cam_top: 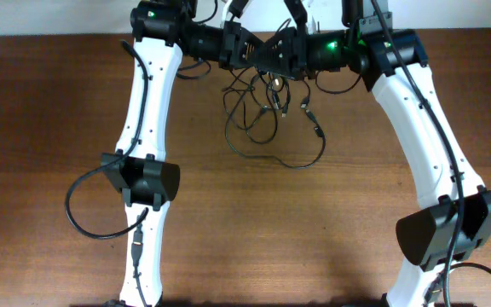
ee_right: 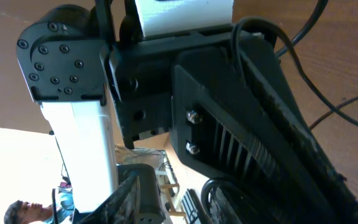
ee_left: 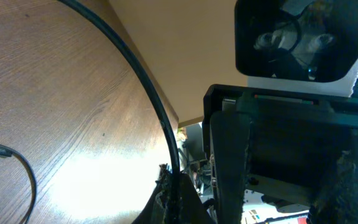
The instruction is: Untangle cables
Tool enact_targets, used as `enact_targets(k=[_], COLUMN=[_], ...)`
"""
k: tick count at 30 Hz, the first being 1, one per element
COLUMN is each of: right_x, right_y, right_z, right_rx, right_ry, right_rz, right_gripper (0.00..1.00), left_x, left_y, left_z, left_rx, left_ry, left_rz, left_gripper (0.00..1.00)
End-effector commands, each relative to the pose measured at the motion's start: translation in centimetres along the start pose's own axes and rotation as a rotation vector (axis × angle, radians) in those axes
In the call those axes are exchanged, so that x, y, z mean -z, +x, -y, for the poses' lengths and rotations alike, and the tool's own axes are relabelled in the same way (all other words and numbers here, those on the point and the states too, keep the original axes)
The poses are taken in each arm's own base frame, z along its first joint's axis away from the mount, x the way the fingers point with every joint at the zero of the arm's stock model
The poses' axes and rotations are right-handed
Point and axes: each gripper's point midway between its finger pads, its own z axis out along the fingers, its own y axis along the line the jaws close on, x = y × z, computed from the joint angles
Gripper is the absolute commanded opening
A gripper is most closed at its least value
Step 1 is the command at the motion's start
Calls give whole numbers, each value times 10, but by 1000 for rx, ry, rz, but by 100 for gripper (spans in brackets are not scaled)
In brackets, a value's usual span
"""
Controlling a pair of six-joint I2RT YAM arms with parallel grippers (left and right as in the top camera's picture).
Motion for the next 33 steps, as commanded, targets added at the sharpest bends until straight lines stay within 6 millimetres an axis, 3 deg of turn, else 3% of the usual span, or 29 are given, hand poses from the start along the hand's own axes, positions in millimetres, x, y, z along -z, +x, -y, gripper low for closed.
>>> enact_targets(k=[1, 3, 9, 10, 13, 17, 18, 21, 23, 26, 27, 30, 33], right_x=[-2, 11, 49, 59, 67, 65, 63, 59, 72, 104, 112, 137, 143], right_y=[9, 6, 1, 0, -1, -5, -7, -3, 7, 12, 13, 21, 27], right_z=[-45, -63, -80, -82, -84, -77, -69, -2, 41, 82, 90, 109, 115], right_rx=[97, 127, 182, 189, 197, 178, 158, 13, -78, -176, -198, -269, -257], right_ry=[-170, -245, -276, -276, -279, -245, -208, 111, 327, 539, 580, 681, 722], right_rz=[-66, -75, -39, -25, -16, 7, 26, 95, 110, 156, 166, 182, 160], right_gripper=[33, 32, 32, 33, 32, 35, 37, 40, 44, 49, 52, 61, 65], left_x=[-5, -2, 12, 17, 21, 22, 23, 29, 64, 104, 109, 81, 41], left_y=[2, 2, 0, -2, -3, -3, -3, -1, 11, 42, 45, 59, 92], left_z=[-9, -21, -40, -42, -43, -43, -43, -53, -98, -121, -125, -132, -147], left_rx=[-29, -26, -20, -19, -16, -15, -14, 4, 73, 184, 190, 175, 103], left_ry=[-112, -179, -284, -289, -293, -293, -293, -348, -636, -892, -939, -988, -993], left_rz=[-16, -17, -2, 5, 13, 15, 16, 13, -8, -83, -99, -197, -416], left_gripper=[0, 0, 0, 11, 31, 34, 32, 20, 20, 29, 30, 32, 28])
